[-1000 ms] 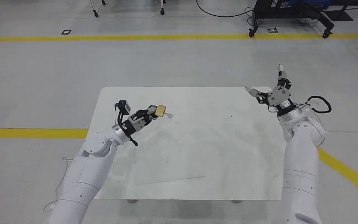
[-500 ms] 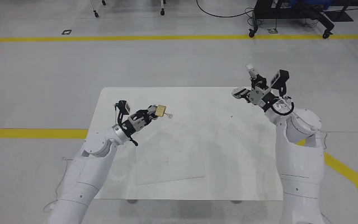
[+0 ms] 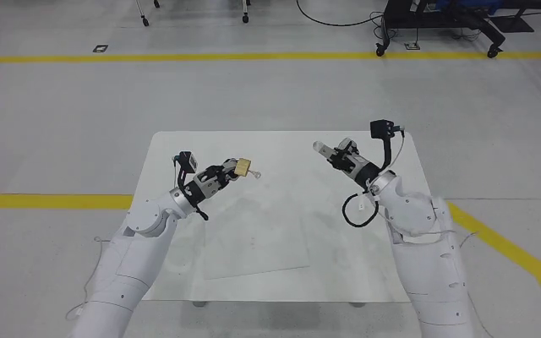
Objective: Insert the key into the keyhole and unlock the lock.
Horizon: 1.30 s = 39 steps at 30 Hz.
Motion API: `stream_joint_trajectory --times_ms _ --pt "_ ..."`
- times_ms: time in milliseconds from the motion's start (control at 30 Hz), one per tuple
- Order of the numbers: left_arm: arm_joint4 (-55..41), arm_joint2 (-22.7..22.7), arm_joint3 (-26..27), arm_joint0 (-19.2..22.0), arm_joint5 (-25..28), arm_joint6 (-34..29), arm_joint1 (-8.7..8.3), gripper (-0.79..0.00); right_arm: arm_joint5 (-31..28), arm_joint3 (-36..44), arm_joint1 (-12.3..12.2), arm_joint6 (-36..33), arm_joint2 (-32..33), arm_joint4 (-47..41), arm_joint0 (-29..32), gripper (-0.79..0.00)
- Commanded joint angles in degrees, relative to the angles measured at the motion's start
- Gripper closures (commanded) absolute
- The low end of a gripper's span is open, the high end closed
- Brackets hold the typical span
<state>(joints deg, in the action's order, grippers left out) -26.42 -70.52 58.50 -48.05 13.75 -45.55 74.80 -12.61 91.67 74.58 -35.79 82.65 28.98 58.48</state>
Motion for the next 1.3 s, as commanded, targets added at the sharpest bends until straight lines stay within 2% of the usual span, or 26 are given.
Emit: stream_joint_trajectory --times_ms 0,333,433,500,667,700,767,800,1000,1167,1267 --pt "0.0 0.0 0.0 0.0 0.0 0.0 0.00 0.000 -0.3 0.1 0.0 -0.5 -1.2 0.0 0.2 -0.785" --pt "0.0 0.0 0.2 -0.1 0.0 0.3 0.01 0.000 -0.3 0.1 0.0 -0.5 -1.2 0.0 0.2 -0.785" --pt "-0.3 1.0 1.6 -0.4 -2.6 1.0 0.24 0.000 0.2 -0.6 0.0 -1.3 -2.0 0.3 0.5 -0.785" --pt "-0.9 2.0 1.5 0.0 -3.5 1.0 0.57 0.000 -4.7 -2.5 0.2 -3.3 -2.4 -9.3 0.0 -0.785" --pt "-3.1 4.5 -0.3 1.3 -4.0 1.1 1.55 0.000 -7.5 -7.8 0.3 -9.6 -3.8 -19.4 -3.1 -0.785" --pt "-3.1 5.0 -0.8 1.6 -3.8 1.3 1.75 0.000 -8.1 -9.0 0.3 -10.5 -3.9 -21.5 -3.7 -0.717" --pt "-3.0 6.0 -1.8 2.1 -3.3 1.7 2.12 0.000 -9.4 -11.1 0.3 -12.8 -4.4 -27.0 -4.5 -0.449" --pt "-3.1 6.3 -2.2 2.3 -3.0 1.8 2.28 0.000 -9.4 -12.2 0.3 -13.9 -4.5 -28.7 -5.0 -0.385" --pt "-3.8 6.9 -4.5 3.9 -1.5 1.6 2.80 0.000 -2.7 -17.6 0.3 -19.0 -8.3 -28.0 -8.5 -0.391" --pt "-3.8 6.3 -5.3 4.2 -0.3 1.4 2.80 0.000 -2.4 -18.5 0.4 -19.4 -10.1 -28.9 -9.3 -0.376" --pt "-3.5 6.2 -5.5 4.3 0.3 1.5 2.81 0.000 -2.3 -18.8 0.4 -19.1 -10.6 -29.3 -9.8 -0.326"
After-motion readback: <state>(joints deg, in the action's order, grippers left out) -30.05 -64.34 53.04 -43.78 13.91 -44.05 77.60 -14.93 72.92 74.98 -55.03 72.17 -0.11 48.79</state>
